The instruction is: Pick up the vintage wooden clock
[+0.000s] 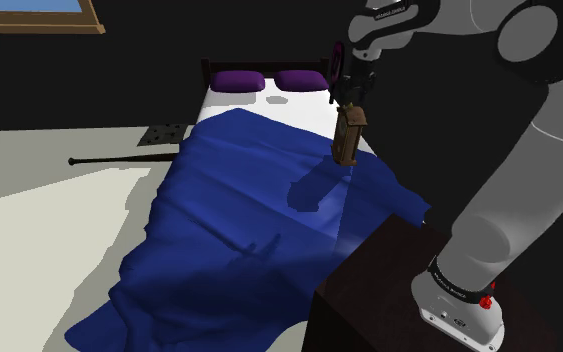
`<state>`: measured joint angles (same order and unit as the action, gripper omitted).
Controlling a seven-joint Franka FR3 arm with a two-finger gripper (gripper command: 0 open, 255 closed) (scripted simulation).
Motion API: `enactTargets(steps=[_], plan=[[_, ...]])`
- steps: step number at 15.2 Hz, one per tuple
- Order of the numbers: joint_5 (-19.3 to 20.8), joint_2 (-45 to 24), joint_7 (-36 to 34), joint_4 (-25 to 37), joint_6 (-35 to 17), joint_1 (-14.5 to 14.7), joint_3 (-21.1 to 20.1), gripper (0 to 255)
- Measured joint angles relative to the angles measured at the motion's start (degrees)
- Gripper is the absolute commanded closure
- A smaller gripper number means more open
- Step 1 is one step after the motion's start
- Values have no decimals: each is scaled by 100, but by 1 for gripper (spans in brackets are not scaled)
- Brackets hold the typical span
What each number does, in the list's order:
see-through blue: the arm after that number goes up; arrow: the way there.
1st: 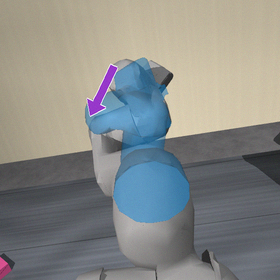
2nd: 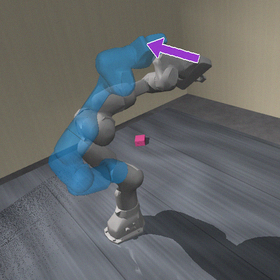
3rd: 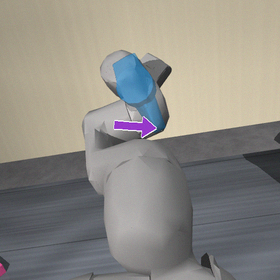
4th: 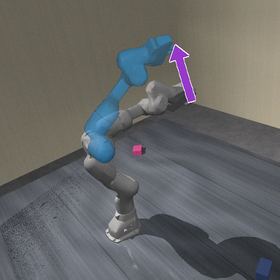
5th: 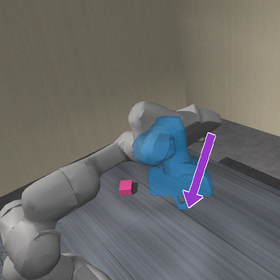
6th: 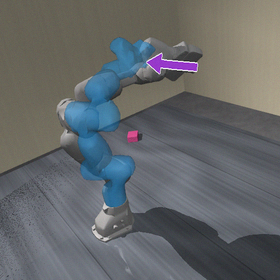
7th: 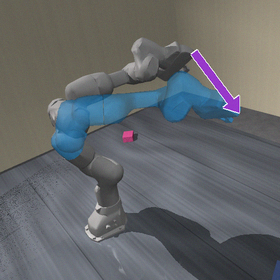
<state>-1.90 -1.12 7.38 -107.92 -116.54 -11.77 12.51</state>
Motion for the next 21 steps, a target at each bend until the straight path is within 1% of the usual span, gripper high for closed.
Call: enactTargets(steps=[2, 6, 7, 9, 15, 16, 21], plan=[[-71, -329, 40, 306, -38, -102, 92, 0], [-275, -1146, 106, 1234, 56, -340, 249, 0], [-302, -1267, 92, 1382, 79, -375, 269, 0], [-329, -1367, 92, 1387, -19, -403, 281, 0], [-384, -1503, 138, 1116, -423, -424, 274, 0], [-386, -1509, 137, 1092, -452, -422, 273, 255], [-389, -1514, 136, 1073, -484, -420, 271, 255]])
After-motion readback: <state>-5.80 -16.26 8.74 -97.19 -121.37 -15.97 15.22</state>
